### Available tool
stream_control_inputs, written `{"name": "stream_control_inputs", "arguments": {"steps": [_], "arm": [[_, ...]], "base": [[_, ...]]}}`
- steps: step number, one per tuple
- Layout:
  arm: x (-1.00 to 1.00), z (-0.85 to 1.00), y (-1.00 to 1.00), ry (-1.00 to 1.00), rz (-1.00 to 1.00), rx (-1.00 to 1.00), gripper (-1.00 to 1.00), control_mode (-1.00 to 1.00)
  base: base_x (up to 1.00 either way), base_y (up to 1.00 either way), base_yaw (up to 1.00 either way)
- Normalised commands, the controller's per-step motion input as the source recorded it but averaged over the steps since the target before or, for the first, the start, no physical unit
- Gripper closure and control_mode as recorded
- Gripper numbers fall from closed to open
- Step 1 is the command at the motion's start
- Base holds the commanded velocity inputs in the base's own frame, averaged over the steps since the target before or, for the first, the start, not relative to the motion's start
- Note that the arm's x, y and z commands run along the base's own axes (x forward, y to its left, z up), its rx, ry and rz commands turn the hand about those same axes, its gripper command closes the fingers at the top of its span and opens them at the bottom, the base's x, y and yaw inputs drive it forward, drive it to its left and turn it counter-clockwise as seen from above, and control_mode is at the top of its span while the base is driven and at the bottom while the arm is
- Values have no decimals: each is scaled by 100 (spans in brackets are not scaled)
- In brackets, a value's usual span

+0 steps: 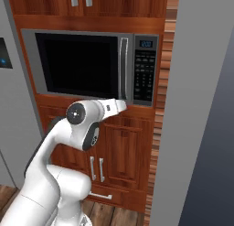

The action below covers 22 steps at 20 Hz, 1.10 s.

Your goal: Remove the orange from the bowl and place it on the small plate. Then place the bowl with only the chicken drumstick in the microwave, close the door, and press the start button to microwave the chicken drumstick.

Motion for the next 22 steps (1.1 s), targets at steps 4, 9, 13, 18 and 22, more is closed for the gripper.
{"name": "stream_control_inputs", "arguments": {"steps": [4,9,13,18,22], "arm": [[0,0,-19,0,0,20,-100,-100],[1,0,-11,0,0,6,-100,-100],[0,0,-2,0,0,1,-100,-100],[1,0,0,-4,1,0,-100,-100],[0,-16,10,-24,31,-2,-100,-100]], "base": [[0,0,0],[0,0,0],[0,0,0],[0,0,0],[0,0,0]]}}
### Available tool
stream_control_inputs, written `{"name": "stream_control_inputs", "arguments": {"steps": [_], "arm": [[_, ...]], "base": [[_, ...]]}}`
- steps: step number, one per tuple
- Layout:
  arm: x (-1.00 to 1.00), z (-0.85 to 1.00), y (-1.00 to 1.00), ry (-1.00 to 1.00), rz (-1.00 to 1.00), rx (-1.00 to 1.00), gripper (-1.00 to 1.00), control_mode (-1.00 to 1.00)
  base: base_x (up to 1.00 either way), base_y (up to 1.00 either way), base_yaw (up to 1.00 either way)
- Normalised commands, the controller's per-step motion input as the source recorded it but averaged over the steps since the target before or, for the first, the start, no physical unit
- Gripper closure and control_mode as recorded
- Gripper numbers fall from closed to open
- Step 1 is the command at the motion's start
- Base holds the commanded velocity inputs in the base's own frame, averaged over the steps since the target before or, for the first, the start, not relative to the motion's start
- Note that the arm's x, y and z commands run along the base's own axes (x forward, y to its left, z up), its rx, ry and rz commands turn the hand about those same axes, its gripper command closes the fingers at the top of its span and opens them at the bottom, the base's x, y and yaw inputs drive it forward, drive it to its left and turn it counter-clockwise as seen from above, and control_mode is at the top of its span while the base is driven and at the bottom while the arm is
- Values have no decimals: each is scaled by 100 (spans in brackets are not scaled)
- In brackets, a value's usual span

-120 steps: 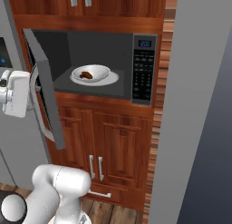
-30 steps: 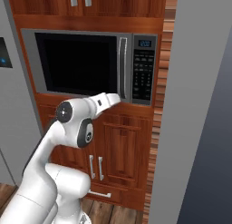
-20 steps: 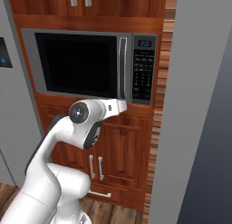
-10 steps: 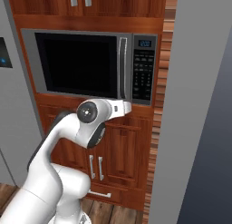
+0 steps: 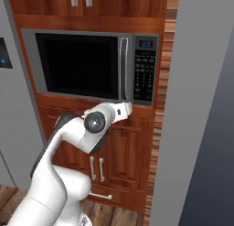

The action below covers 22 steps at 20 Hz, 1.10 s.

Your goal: Remove the orange from the bowl and place it on the small plate. Then place the bowl with only the chicken drumstick in the microwave, close the door, and press the start button to microwave the chicken drumstick.

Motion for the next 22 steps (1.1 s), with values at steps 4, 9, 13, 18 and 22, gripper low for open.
{"name": "stream_control_inputs", "arguments": {"steps": [4,9,13,18,22], "arm": [[0,-19,11,-41,41,-4,-100,-100],[6,3,0,-22,30,-1,-100,-100],[0,20,0,-10,12,-2,-100,-100],[-1,23,-14,-6,0,-4,-100,-100],[2,6,-2,0,0,0,-100,-100]], "base": [[0,0,0],[0,0,0],[0,0,0],[0,0,0],[0,0,0]]}}
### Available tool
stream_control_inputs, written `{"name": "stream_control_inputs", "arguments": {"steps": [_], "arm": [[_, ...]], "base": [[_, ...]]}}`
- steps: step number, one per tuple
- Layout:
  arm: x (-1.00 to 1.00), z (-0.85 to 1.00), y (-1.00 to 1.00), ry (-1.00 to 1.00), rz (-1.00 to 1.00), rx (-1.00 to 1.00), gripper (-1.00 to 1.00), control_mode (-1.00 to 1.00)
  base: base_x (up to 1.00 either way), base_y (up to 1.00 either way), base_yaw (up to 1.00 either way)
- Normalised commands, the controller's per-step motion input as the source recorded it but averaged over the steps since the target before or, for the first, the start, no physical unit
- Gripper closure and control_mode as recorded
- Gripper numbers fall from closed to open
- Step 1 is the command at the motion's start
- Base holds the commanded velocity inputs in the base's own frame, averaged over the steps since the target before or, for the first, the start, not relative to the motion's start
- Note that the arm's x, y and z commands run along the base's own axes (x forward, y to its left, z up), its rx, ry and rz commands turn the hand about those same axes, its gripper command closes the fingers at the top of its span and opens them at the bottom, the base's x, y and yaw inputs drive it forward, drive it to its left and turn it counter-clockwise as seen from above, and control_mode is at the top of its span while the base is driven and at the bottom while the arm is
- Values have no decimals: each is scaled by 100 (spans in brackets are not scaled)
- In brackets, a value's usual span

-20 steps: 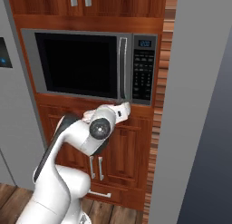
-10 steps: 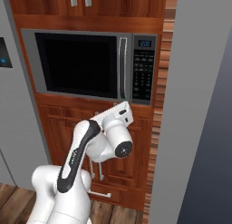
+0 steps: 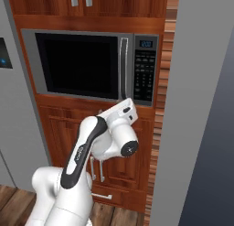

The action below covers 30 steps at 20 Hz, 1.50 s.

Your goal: Remove the orange from the bowl and place it on the small plate. Then place the bowl with only the chicken drumstick in the microwave, close the door, and press the start button to microwave the chicken drumstick.

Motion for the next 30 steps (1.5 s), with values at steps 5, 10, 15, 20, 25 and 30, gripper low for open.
{"name": "stream_control_inputs", "arguments": {"steps": [5,10,15,20,25,30], "arm": [[9,-1,0,0,0,0,-100,-100],[13,0,-12,1,0,0,-100,-100],[18,0,-13,2,0,0,-100,-100],[20,-1,-5,2,0,0,-100,-100],[24,-22,0,1,0,0,-100,-100],[23,-25,0,0,0,0,-100,-100]], "base": [[0,0,0],[0,0,0],[0,0,0],[0,0,0],[0,0,0],[0,0,0]]}}
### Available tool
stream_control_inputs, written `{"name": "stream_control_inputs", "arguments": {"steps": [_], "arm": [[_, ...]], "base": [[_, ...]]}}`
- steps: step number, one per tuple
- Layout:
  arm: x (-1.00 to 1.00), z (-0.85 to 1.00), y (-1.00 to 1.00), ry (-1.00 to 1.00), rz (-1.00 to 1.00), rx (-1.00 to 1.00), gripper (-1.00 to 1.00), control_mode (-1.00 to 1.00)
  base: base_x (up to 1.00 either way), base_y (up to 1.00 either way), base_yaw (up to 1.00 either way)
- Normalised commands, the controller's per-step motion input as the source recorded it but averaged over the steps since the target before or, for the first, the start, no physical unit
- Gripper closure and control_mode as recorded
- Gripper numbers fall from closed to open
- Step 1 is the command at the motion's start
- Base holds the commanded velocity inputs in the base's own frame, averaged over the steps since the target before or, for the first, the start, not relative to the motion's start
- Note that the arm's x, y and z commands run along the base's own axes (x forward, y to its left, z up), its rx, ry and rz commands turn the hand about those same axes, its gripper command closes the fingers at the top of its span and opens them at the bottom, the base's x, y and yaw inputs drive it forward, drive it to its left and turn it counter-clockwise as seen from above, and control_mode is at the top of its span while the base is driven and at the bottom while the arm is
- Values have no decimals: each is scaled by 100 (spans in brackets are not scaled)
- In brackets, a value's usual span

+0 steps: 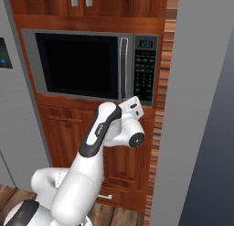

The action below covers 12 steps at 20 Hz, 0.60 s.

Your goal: Remove the orange from the bowl and place it on the small plate. Then place the bowl with only the chicken drumstick in the microwave, close the door, and press the start button to microwave the chicken drumstick.

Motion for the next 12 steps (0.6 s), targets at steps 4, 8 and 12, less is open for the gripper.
{"name": "stream_control_inputs", "arguments": {"steps": [4,8,12], "arm": [[28,-5,-5,0,0,0,-100,-100],[42,0,-23,0,0,0,-100,-100],[34,-5,-22,0,0,0,-100,-100]], "base": [[0,0,0],[0,0,0],[0,0,0]]}}
